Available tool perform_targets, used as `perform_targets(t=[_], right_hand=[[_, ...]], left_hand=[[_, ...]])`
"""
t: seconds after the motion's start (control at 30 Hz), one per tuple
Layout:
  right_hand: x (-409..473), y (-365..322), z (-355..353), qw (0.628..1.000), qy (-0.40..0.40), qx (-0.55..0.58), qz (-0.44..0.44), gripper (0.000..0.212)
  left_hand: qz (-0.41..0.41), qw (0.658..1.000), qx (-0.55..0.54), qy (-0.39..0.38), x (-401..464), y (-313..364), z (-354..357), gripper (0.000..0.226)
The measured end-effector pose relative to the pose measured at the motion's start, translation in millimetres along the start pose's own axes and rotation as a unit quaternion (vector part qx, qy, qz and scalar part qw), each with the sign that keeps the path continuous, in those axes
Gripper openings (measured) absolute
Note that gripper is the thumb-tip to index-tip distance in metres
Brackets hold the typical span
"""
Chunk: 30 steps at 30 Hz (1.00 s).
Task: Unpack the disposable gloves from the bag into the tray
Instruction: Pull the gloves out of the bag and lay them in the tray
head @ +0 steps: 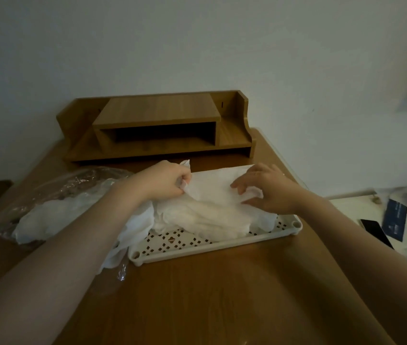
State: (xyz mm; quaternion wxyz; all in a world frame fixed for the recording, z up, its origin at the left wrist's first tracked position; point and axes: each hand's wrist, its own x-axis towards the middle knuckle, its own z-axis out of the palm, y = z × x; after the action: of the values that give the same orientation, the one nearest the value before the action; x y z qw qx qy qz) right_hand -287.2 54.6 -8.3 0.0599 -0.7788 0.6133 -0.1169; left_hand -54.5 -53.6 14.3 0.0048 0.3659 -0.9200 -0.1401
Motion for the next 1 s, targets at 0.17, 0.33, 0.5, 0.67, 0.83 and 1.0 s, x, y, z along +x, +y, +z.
perform_targets(t=[0.17,0.33,0.5,0.67,0.83,1.0], right_hand=[[-12,-19,7,0.997,-0.074,0.005,0.038,0.044],[-11,-38,-11,0.987,0.002,0.105,0.122,0.084],[23,-53,24,0.992,0.069,-0.017,0.108,0.031],[23,-37,61,0.980,-0.062,-0.112,0.149,0.079],[13,-15,55,0.976,-0.071,-0.115,0.172,0.100],[14,-28,50,0.973,-0.049,-0.071,0.214,0.089]], left_hand=[[-0.019,0.998,0.039,-0.052,-22,1,4,0.019],[-0.085,0.987,0.132,-0.021,-35,21,-1,0.045],[0.017,0.985,0.126,0.117,-1,58,25,0.040],[-0.087,0.991,0.084,-0.051,12,33,70,0.074],[-0.134,0.981,0.137,-0.030,-3,18,78,0.090],[-0.042,0.999,-0.004,-0.002,-31,28,60,0.064]])
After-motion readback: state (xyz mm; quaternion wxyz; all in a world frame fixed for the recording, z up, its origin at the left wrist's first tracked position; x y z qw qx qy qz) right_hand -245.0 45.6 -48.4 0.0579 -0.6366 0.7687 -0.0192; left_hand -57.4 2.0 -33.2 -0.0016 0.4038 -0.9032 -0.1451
